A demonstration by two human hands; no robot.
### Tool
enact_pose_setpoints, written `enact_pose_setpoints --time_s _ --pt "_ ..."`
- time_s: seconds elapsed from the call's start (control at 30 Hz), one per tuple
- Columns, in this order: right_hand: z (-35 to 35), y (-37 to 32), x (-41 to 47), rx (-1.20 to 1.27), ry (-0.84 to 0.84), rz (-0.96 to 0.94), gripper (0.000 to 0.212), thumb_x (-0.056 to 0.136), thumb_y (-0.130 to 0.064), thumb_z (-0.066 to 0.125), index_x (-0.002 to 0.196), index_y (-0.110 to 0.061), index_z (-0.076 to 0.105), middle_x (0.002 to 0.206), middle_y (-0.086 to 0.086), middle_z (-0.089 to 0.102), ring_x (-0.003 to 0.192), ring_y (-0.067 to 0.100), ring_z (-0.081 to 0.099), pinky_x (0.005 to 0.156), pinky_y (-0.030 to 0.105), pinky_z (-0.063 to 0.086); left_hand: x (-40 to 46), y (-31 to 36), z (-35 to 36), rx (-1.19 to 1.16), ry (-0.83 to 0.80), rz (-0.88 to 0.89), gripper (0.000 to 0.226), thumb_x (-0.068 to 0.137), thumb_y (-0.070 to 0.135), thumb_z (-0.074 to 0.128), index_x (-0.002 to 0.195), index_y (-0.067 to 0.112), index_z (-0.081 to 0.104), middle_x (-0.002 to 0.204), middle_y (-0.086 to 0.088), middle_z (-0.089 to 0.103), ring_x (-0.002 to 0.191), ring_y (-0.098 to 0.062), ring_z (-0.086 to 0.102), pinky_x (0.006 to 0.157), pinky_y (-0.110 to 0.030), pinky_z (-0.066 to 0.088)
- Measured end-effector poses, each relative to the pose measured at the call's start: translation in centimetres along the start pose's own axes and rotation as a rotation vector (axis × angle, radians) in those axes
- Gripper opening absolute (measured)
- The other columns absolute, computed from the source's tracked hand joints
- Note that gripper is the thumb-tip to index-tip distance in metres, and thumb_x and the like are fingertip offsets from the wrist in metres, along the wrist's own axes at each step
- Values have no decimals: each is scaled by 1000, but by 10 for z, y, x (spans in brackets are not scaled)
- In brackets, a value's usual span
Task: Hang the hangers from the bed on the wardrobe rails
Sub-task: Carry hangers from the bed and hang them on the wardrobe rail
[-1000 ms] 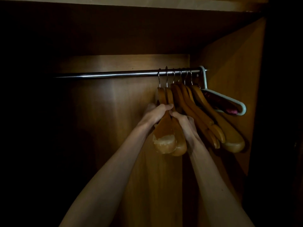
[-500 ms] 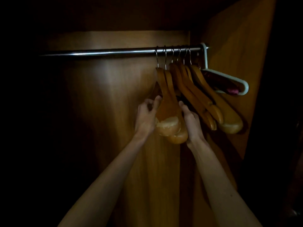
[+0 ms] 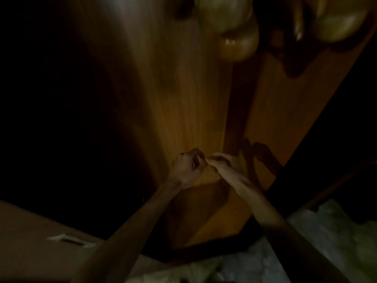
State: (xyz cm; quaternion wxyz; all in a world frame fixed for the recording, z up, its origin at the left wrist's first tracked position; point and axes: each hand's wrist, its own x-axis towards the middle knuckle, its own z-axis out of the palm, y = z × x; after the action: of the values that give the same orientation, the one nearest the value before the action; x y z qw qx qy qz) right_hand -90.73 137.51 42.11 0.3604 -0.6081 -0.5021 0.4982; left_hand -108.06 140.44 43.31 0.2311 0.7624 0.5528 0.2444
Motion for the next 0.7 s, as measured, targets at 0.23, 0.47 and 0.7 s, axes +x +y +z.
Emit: enact_pose_setpoints --time_s 0.23,0.47,0.7 --pt "29 147 -27 -161 -53 214 12 92 -29 67 102 -22 68 89 -9 68 85 7 61 73 20 49 -52 -49 93 325 -441 -22 40 94 51 55 122 23 59 110 -3 71 100 -27 68 77 -34 53" --pt "51 220 -80 -254 32 480 30 81 -41 67 99 -17 76 100 3 75 96 20 69 83 28 52 -86 -101 179 185 -865 -146 34 95 32 66 120 10 65 117 -9 71 109 -27 67 88 -32 52" --pt "93 281 -162 -27 314 820 19 91 -26 68 99 -10 75 102 9 75 98 26 69 80 31 51 -125 -141 233 149 -1185 -241 9 96 22 64 94 14 67 82 -5 73 71 -19 69 63 -29 56"
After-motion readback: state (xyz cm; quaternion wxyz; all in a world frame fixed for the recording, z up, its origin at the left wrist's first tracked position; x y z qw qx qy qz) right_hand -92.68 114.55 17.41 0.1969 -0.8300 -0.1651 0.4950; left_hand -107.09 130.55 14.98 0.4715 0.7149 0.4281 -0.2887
